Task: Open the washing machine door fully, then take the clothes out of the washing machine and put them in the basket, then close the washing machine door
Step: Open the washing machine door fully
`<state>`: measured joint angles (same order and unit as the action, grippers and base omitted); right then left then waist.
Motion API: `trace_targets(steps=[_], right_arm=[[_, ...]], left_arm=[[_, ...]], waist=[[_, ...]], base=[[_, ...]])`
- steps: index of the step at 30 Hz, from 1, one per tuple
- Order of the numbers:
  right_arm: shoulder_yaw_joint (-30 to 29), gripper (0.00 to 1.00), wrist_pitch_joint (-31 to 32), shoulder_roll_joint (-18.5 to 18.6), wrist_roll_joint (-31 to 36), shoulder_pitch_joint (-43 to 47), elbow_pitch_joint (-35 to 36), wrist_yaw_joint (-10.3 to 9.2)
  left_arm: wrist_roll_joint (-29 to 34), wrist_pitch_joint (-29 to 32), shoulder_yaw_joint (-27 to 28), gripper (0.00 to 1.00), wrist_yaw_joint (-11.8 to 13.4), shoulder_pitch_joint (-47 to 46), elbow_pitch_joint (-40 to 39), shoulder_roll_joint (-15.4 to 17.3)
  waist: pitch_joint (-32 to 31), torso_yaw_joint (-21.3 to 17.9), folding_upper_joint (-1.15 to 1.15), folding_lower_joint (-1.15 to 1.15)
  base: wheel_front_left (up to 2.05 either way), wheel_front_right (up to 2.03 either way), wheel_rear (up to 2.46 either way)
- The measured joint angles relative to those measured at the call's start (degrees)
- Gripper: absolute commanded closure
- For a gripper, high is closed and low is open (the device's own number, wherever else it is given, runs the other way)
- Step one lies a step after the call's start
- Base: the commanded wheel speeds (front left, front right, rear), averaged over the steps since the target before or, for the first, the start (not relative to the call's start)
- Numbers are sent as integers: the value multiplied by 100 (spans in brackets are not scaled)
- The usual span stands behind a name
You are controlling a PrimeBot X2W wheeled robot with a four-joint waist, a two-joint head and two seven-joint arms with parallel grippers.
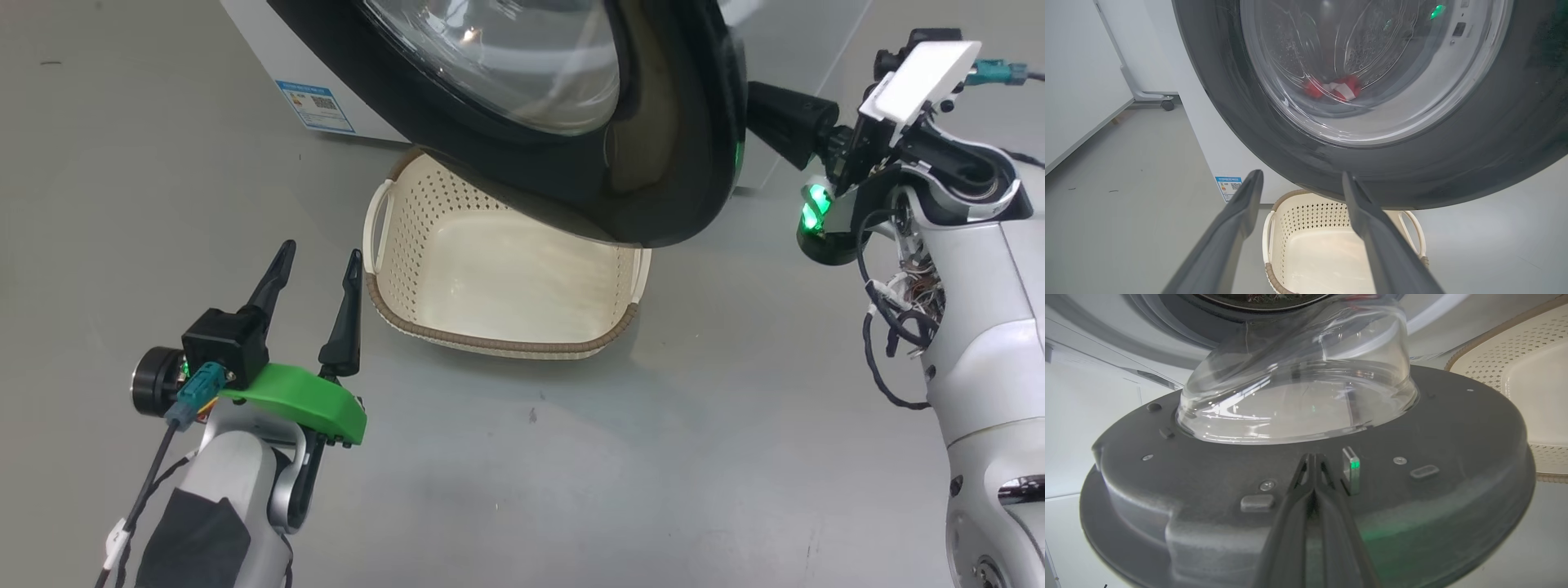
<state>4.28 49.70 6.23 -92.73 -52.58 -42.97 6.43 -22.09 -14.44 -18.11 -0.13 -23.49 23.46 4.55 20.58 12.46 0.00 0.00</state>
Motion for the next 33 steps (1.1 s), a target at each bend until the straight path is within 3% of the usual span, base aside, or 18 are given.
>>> trace_targets(steps=[19,33], right_arm=[[615,100,403,-236,-166,1019,554,54],[1326,100,401,-238,-656,1719,1198,54]], left_arm=[[-7,0,29,0,0,298,183,14],[-24,0,-38,0,0,401,269,-7]], waist=[[-555,24,0,0],[-828,303,0,0]], base=[[0,0,0],[0,0,0]])
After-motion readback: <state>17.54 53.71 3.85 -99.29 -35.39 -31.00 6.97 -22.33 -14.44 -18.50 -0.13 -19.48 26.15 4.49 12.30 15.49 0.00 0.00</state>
